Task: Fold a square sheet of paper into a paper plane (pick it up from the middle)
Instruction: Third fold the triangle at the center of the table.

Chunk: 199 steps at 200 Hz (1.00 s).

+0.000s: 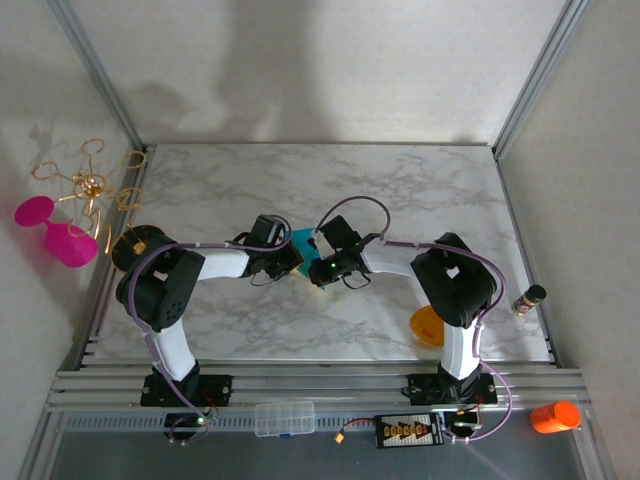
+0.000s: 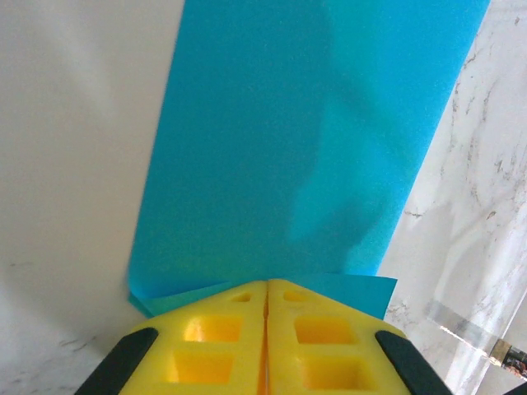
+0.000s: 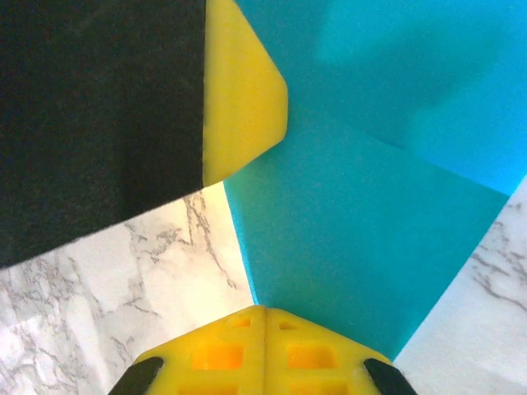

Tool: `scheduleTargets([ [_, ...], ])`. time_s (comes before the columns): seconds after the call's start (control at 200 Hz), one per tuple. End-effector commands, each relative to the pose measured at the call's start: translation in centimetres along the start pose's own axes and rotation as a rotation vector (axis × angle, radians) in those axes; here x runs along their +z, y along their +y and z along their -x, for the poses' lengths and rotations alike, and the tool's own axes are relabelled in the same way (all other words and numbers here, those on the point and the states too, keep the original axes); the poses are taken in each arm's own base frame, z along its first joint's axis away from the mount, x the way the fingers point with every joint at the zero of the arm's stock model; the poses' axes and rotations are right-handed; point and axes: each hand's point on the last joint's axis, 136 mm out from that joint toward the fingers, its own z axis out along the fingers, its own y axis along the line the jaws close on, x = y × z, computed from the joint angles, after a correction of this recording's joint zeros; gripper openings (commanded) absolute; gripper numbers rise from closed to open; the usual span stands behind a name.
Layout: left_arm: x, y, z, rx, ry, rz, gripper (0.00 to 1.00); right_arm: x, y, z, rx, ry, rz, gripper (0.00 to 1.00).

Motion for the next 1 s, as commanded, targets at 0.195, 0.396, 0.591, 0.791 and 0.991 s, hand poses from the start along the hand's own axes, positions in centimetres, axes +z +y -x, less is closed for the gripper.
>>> scheduleTargets([
  [0.195,0.5,6.5,-1.3,-0.036,0.021,0.215,0.09,-0.8,-0.3,-2.3,0.014,0.074,-0.01,0.0],
  [0.396,0.5,6.5,-1.2,-0.034,0.022,0.217,0.08,-0.7,-1.1,-3.4,0.018,0.1,-0.037,0.0],
  [0.591,0.5,6.7,-1.2,-0.037,0.019,0.223,0.08,-0.7,-1.6,-4.2,0.021,0.117,-0.061,0.0],
  [0.791,0.6,6.8,-1.1,-0.036,0.02,0.229,0.08,-1.2,-1.8,-5.2,0.025,0.134,-0.065,0.0],
  [0.991,0.5,6.5,-1.0,-0.032,0.019,0.222,0.08,-1.6,-2.0,-6.3,0.035,0.15,-0.074,0.0],
])
